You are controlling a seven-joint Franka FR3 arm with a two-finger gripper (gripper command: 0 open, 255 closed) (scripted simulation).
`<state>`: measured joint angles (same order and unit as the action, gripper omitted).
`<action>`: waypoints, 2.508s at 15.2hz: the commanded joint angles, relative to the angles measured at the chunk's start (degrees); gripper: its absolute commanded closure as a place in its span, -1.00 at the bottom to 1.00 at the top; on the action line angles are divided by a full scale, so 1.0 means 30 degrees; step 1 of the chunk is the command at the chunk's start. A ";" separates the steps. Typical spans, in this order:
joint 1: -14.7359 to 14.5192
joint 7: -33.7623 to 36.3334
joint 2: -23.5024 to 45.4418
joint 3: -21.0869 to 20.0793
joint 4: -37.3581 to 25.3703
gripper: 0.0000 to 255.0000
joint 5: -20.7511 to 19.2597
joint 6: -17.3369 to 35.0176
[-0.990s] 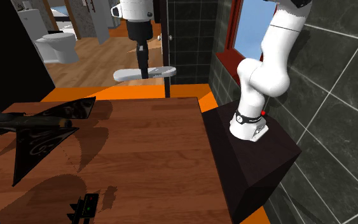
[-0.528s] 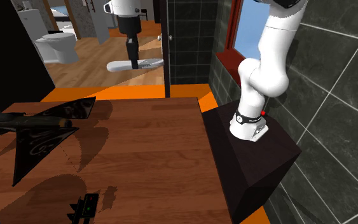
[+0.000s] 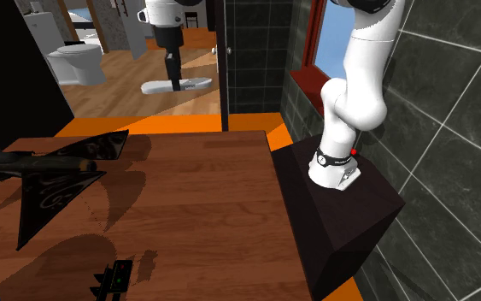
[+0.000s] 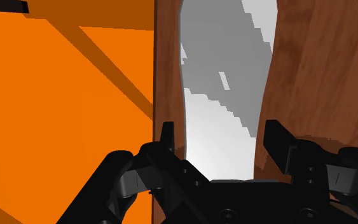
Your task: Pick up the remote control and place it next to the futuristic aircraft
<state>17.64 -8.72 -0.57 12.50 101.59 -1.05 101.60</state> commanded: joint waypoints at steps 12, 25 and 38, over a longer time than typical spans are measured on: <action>0.0025 -0.0021 0.0349 0.0026 0.2932 1.00 0.0061 0.3288; 0.0066 -0.0145 0.1313 0.0048 0.5200 1.00 0.0284 0.6498; 0.0139 -0.0415 0.2892 0.0008 0.6742 1.00 0.0719 0.9583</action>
<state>18.02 -9.86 7.55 12.55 121.71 0.94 129.65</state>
